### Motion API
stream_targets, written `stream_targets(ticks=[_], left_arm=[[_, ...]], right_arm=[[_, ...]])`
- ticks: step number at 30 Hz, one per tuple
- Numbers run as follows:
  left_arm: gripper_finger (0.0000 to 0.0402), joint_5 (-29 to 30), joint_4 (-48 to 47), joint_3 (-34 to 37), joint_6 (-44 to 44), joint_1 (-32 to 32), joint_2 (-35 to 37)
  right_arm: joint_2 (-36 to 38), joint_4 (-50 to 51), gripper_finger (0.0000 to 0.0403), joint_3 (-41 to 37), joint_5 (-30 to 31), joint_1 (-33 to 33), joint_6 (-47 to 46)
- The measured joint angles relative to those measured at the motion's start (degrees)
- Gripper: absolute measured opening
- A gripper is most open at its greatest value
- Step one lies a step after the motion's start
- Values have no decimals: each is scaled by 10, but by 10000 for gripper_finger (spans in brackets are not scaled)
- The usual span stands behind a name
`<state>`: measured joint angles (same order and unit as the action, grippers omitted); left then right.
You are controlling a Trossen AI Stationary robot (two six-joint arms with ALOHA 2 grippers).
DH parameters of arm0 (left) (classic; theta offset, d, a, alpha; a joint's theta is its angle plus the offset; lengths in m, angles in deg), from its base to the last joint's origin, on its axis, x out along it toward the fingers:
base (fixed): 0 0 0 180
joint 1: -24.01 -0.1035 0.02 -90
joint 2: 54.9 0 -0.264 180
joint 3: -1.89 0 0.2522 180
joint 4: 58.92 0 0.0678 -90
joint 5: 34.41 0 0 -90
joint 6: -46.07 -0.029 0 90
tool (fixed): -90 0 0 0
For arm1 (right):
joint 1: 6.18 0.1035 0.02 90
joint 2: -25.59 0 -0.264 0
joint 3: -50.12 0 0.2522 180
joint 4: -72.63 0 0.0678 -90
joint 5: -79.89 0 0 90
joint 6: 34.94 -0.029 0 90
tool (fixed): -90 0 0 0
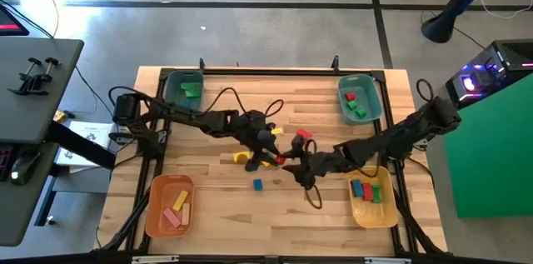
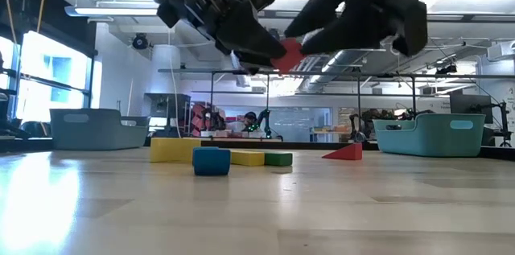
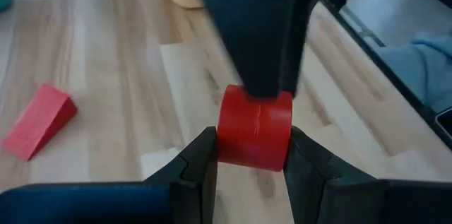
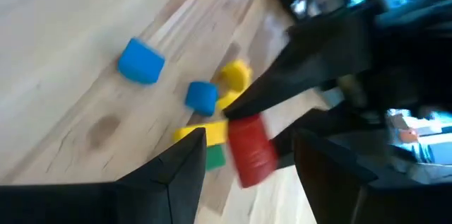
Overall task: Sort blocks by size
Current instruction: Put the red semicircle block into the green bin
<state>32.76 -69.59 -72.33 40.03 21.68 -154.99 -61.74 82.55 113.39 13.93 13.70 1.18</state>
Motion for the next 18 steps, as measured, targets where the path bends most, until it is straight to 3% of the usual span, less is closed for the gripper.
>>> stream_targets(ticks=[3, 12, 18], left_arm=[[100, 0, 0, 0, 5, 6, 0], [100, 0, -2, 0, 29, 6, 1], [100, 0, -4, 0, 29, 6, 1]], right_arm=[[-29, 55, 206, 31, 10, -3, 3], [-102, 49, 204, 82, 53, -4, 24], [-107, 49, 146, 89, 55, -4, -2]])
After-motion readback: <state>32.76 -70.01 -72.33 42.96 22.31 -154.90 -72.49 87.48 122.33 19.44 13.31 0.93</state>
